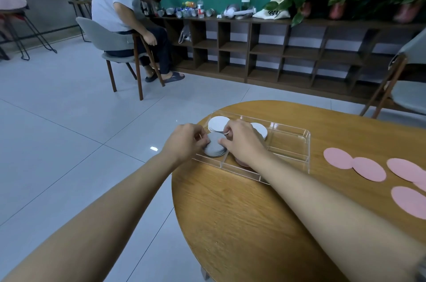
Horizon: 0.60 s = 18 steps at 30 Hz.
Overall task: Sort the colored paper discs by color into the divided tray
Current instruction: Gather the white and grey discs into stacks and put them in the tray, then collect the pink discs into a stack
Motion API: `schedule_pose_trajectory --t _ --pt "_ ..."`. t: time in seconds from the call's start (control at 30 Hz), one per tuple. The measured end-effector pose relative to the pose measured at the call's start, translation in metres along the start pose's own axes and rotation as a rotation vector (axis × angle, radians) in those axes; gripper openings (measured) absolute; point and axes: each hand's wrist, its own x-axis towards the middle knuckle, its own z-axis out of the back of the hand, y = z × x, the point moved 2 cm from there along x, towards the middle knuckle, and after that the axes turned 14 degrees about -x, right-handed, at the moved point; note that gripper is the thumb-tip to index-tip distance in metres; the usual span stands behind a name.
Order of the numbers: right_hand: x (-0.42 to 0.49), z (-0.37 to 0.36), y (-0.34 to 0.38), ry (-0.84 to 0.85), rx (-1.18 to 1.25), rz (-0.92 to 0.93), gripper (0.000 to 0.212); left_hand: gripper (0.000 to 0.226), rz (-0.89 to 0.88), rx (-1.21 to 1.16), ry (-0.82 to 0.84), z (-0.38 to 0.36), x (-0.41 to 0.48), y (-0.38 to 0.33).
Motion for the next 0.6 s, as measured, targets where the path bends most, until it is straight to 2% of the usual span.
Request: schedule_pose_trajectory --t 0.13,0.3,0.6 --pt "-0.016 0.012 -0.013 -0.052 0.063 0.015 0.025 0.015 -0.05 0.03 -0.025 0.007 -0.007 -0.019" --pt "-0.047 0.038 -0.045 -0.092 0.092 0.006 0.024 0.013 -0.103 0.039 0.132 0.0 -0.022 -0.061" --pt "-0.126 0.088 -0.122 -0.152 0.079 -0.053 0.03 0.015 -0.259 0.024 0.208 -0.061 -0.044 -0.155"
